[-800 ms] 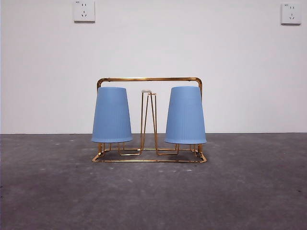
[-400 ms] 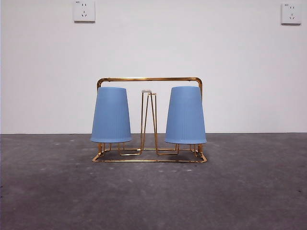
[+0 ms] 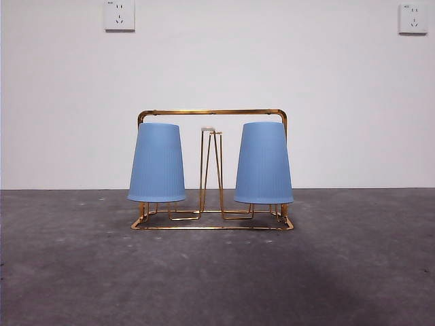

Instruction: Pick up cup 1,put cup 1 in the cup rack,pick up cup 2,put cup 2 in the cup rack

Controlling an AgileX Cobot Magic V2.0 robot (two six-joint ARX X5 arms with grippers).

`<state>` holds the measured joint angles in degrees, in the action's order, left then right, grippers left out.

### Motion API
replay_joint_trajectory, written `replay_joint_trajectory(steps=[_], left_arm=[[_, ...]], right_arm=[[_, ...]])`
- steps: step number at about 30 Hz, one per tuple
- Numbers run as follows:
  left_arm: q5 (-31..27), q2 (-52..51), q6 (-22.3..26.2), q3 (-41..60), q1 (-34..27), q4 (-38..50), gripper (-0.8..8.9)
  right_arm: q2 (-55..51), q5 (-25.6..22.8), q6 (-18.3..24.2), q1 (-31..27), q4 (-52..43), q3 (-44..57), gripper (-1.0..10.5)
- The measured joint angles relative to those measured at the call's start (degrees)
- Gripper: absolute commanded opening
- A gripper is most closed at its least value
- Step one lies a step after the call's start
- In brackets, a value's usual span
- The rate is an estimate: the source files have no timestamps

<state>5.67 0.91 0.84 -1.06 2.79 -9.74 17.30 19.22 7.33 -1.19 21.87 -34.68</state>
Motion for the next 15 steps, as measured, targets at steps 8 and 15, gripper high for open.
replay_joint_trajectory(steps=[8,15], left_arm=[[0.0,0.0,0.0,0.0,0.0,0.0,-0.03],[0.0,0.0,0.0,0.0,0.0,0.0,-0.03]], right_arm=[[-9.3,-4.9,0.0,0.0,-8.7,17.4,0.0],[-14.0,-6.4,-0.3,0.0,-9.8,25.6,0.0]])
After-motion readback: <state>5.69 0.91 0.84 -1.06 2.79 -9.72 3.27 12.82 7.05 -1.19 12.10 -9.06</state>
